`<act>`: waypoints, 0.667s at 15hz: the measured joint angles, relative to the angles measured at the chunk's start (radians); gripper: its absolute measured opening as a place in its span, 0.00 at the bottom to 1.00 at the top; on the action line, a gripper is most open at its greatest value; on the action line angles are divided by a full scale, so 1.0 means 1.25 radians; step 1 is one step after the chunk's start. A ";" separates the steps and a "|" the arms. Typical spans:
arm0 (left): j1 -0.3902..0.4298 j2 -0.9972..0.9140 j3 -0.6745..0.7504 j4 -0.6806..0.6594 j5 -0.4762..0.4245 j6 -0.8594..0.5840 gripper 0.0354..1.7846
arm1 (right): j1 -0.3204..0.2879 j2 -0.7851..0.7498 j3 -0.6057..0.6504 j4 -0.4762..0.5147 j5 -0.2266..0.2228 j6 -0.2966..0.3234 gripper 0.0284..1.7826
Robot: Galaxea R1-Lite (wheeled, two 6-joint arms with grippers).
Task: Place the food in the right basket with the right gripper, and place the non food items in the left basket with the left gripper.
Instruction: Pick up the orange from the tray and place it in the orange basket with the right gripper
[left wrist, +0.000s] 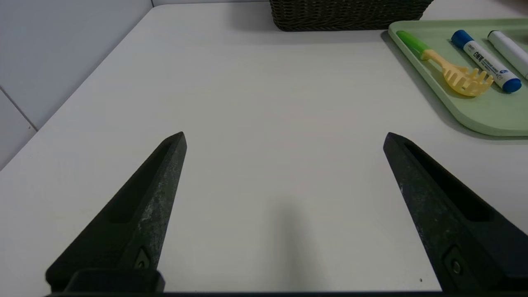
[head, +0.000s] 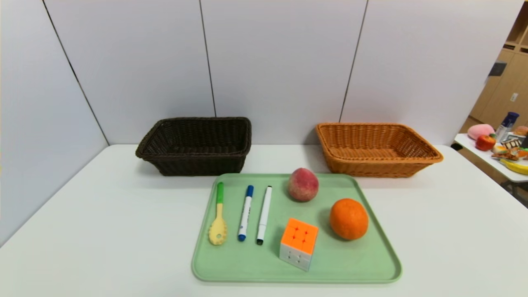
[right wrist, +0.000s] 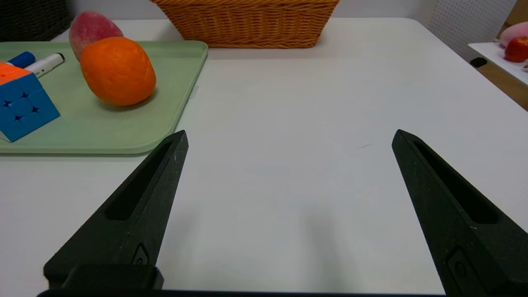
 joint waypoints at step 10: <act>0.000 0.150 -0.182 -0.004 -0.090 0.044 0.94 | 0.001 0.004 -0.017 0.007 0.055 -0.117 0.96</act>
